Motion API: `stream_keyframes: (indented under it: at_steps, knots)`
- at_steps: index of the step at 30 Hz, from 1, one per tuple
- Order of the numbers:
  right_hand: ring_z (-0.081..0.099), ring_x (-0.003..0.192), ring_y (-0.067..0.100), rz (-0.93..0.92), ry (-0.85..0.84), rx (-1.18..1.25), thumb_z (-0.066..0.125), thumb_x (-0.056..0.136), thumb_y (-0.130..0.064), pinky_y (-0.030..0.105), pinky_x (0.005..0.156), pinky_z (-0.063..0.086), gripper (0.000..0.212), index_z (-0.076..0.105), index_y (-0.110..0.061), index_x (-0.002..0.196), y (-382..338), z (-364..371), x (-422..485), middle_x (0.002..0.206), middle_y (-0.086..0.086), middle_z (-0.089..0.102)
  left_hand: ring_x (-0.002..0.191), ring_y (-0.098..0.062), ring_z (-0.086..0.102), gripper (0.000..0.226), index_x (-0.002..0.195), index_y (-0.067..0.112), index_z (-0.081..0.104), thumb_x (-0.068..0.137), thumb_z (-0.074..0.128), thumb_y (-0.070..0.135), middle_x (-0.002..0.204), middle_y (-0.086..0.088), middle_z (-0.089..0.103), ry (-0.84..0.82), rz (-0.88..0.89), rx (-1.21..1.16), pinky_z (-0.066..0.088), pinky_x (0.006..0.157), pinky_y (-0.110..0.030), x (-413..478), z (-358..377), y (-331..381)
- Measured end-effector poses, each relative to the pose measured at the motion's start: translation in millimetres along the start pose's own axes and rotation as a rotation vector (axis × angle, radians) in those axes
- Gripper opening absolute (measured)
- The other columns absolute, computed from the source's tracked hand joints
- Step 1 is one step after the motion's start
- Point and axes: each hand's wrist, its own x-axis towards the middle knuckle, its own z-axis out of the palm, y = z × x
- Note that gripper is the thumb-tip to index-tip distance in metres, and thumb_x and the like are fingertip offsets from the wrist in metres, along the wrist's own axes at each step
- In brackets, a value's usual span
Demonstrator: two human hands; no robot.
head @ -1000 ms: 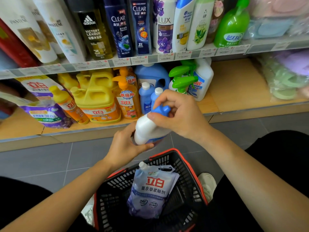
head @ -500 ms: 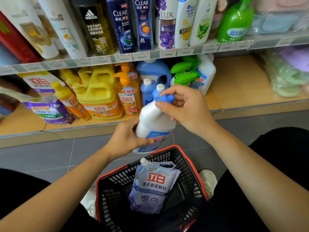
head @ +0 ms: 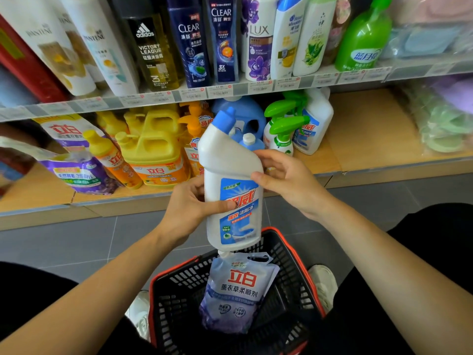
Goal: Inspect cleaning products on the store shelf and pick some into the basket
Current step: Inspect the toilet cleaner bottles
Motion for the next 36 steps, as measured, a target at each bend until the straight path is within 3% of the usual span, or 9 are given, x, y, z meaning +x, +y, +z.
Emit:
stream_keyframes:
  at_steps: [6,10,16,21,27,29,32,34,36]
  knots:
    - [0.07,0.107,0.018,0.146,-0.078,0.07,0.071,0.087,-0.024,0.034,0.081,0.061,0.038,0.061,-0.023,0.124,12,4,0,0.117,-0.001,0.073,0.103,-0.034,0.074,0.039,0.114,0.014,0.074,0.075,0.082,0.013,0.115,-0.014,0.075,0.05,-0.034,-0.145,0.062,0.077,-0.037,2,-2,3]
    - [0.067,0.116,0.021,0.28,-0.294,0.093,0.079,0.08,-0.004,0.042,0.094,0.057,0.059,0.053,-0.016,0.132,26,9,-4,0.125,0.006,0.07,0.105,-0.032,0.073,0.045,0.123,0.006,0.067,0.081,0.078,0.016,0.119,-0.014,0.074,0.098,-0.053,-0.21,0.062,0.077,-0.036,4,-3,10]
    - [0.069,0.112,0.026,0.235,-0.129,0.278,0.079,0.074,-0.014,0.04,0.085,0.06,0.06,0.058,-0.016,0.13,24,22,-7,0.121,0.008,0.071,0.119,-0.036,0.066,0.057,0.141,0.008,0.05,0.087,0.071,0.007,0.131,-0.015,0.067,0.07,-0.002,-0.142,0.06,0.088,-0.05,6,-6,18]
    - [0.066,0.117,0.027,0.219,-0.071,0.307,0.072,0.081,-0.021,0.039,0.091,0.057,0.055,0.056,-0.016,0.134,14,32,-13,0.124,0.007,0.07,0.123,-0.035,0.063,0.099,0.154,0.039,0.029,0.081,0.08,-0.003,0.138,-0.011,0.063,-0.114,-0.03,-0.07,0.058,0.092,-0.053,-15,-2,12]
    - [0.063,0.121,0.014,0.194,-0.145,0.38,0.06,0.092,-0.026,0.042,0.093,0.056,0.065,0.036,-0.044,0.149,-1,39,-21,0.133,-0.013,0.064,0.117,-0.033,0.068,0.085,0.151,0.038,0.04,0.081,0.078,0.007,0.134,-0.015,0.066,-0.05,-0.116,-0.232,0.061,0.073,-0.041,-37,-14,26]
    - [0.058,0.127,0.013,0.165,-0.254,0.374,0.061,0.089,-0.024,0.042,0.099,0.053,0.069,0.036,-0.04,0.15,-7,38,-26,0.136,-0.016,0.061,0.113,-0.029,0.069,0.072,0.149,0.034,0.045,0.085,0.074,0.013,0.134,-0.013,0.066,-0.031,-0.121,-0.26,0.061,0.071,-0.039,-45,-15,32]
    - [0.056,0.13,0.02,0.066,-0.381,0.202,0.077,0.077,-0.005,0.038,0.098,0.054,0.09,0.036,-0.032,0.152,-16,32,-33,0.144,-0.004,0.056,0.107,-0.022,0.07,0.06,0.143,0.025,0.054,0.086,0.073,0.031,0.133,-0.009,0.068,0.028,-0.139,-0.3,0.061,0.073,-0.036,-53,-17,42]
    - [0.063,0.12,0.025,-0.023,-0.335,0.017,0.083,0.07,0.007,0.041,0.093,0.057,0.1,0.039,-0.035,0.15,-21,35,-34,0.137,-0.005,0.06,0.101,-0.019,0.072,0.054,0.133,0.02,0.065,0.085,0.071,0.044,0.126,-0.008,0.071,0.068,-0.151,-0.324,0.061,0.075,-0.034,-57,-16,49]
    - [0.068,0.101,0.037,-0.125,-0.198,-0.107,0.083,0.07,0.011,0.048,0.082,0.061,0.094,0.048,-0.041,0.141,-23,43,-33,0.12,0.002,0.069,0.093,-0.019,0.075,0.047,0.114,0.019,0.077,0.081,0.071,0.052,0.111,-0.009,0.076,0.106,-0.174,-0.351,0.061,0.072,-0.032,-61,-15,54]
